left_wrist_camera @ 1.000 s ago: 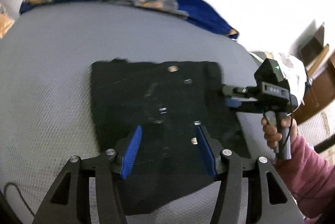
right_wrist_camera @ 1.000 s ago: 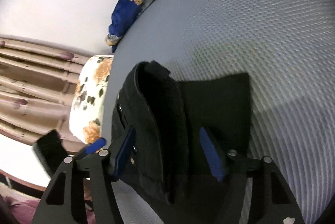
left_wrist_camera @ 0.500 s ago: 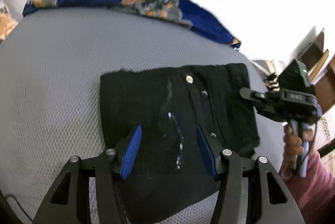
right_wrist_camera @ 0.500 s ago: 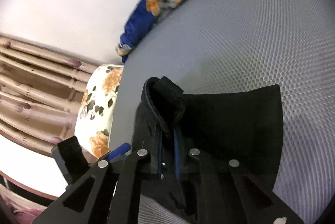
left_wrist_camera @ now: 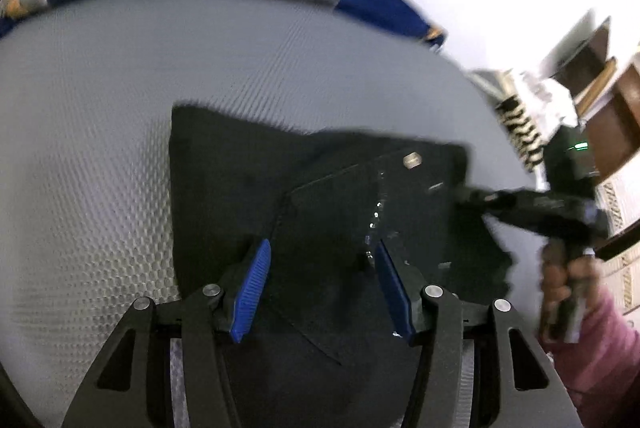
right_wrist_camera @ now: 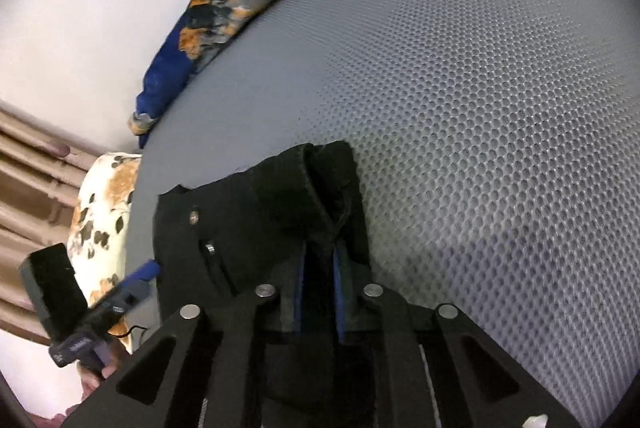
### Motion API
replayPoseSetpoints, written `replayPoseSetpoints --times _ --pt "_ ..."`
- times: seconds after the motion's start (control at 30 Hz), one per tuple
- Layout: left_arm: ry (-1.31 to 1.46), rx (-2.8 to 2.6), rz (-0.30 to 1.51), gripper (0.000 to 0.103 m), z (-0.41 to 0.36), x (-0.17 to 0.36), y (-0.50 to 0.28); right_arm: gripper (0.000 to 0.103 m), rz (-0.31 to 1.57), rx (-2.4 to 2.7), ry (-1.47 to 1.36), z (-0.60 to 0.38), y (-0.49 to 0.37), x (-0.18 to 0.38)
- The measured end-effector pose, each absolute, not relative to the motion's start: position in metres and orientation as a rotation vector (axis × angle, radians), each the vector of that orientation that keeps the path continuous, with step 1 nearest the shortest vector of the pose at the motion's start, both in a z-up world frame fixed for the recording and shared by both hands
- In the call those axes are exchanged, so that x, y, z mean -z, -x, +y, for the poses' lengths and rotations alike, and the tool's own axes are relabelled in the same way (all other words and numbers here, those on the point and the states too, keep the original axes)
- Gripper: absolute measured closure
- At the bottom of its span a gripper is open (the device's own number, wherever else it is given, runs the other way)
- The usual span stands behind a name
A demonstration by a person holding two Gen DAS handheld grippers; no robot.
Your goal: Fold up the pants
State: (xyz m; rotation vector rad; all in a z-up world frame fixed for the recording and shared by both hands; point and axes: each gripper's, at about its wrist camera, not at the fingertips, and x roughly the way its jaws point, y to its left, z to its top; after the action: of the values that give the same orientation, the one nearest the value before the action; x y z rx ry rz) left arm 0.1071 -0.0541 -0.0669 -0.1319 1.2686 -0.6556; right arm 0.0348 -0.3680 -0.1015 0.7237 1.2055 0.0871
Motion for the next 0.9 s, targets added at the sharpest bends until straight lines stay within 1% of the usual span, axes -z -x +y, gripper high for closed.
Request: replayPoseSetpoints --times 0.1,0.17,0.5,0.63,0.8,0.9 --pt "0.094 0.647 1.257 0.048 -0.060 0.067 -0.105 0.083 1.210 -0.073 -0.686 -0.369 -0.032 0.101" --pt "0.037 0.638 1.246 0.048 -0.066 0.063 -0.101 0.070 1.219 -0.049 -0.662 -0.368 -0.029 0.098" --pt "-0.072 0.597 1.222 0.048 -0.058 0.050 -0.059 0.069 1.270 -0.046 -0.521 -0.339 0.015 0.076" --pt "-0.093 0.572 1.241 0.048 -0.051 0.053 -0.037 0.063 1.268 -0.002 -0.485 -0.331 0.029 0.074" --pt "-0.105 0.531 1.234 0.048 -0.048 0.056 -0.019 0.063 1.266 0.024 -0.474 -0.327 0.042 0.078" --pt "-0.110 0.507 1.234 0.048 -0.050 0.056 -0.018 0.060 1.255 0.044 -0.470 -0.326 0.045 0.080"
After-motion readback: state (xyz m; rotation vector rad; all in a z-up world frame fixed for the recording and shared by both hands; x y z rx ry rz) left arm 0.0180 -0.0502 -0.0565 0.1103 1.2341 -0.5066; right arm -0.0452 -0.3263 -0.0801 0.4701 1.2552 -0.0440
